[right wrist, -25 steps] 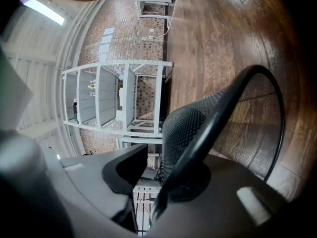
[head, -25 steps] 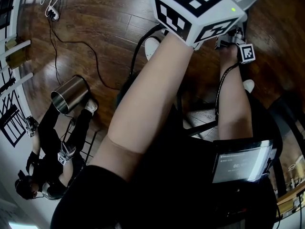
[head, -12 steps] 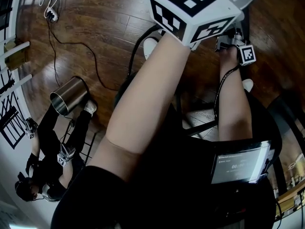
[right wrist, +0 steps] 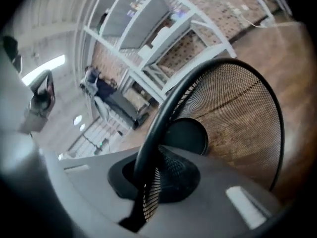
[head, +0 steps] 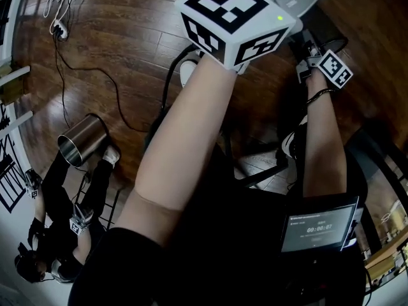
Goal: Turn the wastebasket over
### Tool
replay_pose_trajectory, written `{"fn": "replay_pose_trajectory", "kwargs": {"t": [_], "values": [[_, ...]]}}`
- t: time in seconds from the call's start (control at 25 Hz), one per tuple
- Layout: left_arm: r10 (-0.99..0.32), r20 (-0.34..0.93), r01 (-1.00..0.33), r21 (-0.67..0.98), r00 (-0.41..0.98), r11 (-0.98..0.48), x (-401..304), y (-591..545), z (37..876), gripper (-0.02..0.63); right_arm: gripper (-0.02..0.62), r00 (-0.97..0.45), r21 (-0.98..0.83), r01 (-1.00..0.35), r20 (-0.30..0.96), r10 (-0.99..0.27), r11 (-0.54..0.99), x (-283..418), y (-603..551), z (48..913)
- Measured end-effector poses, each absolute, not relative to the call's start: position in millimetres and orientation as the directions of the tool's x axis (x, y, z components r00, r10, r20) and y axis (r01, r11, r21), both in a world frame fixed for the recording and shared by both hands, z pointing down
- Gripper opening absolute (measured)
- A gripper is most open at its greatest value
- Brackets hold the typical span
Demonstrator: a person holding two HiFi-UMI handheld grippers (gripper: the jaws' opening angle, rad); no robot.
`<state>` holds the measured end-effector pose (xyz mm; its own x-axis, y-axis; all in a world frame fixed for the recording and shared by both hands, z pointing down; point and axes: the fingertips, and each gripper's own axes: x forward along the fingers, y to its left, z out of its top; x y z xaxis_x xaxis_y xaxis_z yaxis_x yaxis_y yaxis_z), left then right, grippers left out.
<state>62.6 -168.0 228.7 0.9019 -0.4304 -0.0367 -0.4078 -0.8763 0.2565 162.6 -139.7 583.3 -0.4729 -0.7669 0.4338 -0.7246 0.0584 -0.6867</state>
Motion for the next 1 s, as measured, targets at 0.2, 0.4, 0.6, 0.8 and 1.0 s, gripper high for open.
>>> {"fn": "replay_pose_trajectory", "kwargs": {"t": [0.2, 0.4, 0.6, 0.8, 1.0], "values": [[-0.458, -0.052, -0.430, 0.265, 0.888, -0.863, 57.5, -172.2, 224.7, 0.002, 0.012, -0.514, -0.418, -0.857, 0.666, -0.540, 0.300, 146.5, -139.2, 591.2], [-0.464, -0.054, -0.435, 0.264, 0.884, -0.861, 53.9, -171.4, 222.9, 0.002, 0.021, -0.415, -0.145, -0.778, 0.849, -0.327, 0.611, 121.8, -142.3, 605.4], [-0.463, -0.076, -0.430, 0.262, 0.883, -0.864, 48.4, -170.9, 214.0, 0.002, 0.025, -0.203, 0.069, -0.503, 0.959, -0.196, 0.861, 99.9, -128.3, 617.5], [-0.477, -0.067, -0.446, 0.261, 0.876, -0.856, 41.5, -173.4, 217.1, 0.002, 0.025, -0.120, 0.095, -0.280, 0.984, -0.133, 0.955, 76.5, -104.8, 636.5], [-0.484, -0.059, -0.454, 0.265, 0.873, -0.851, 44.7, -173.8, 218.8, 0.002, 0.025, -0.042, 0.081, -0.143, 0.995, -0.088, 0.986, 77.7, -78.2, 653.3]]}}
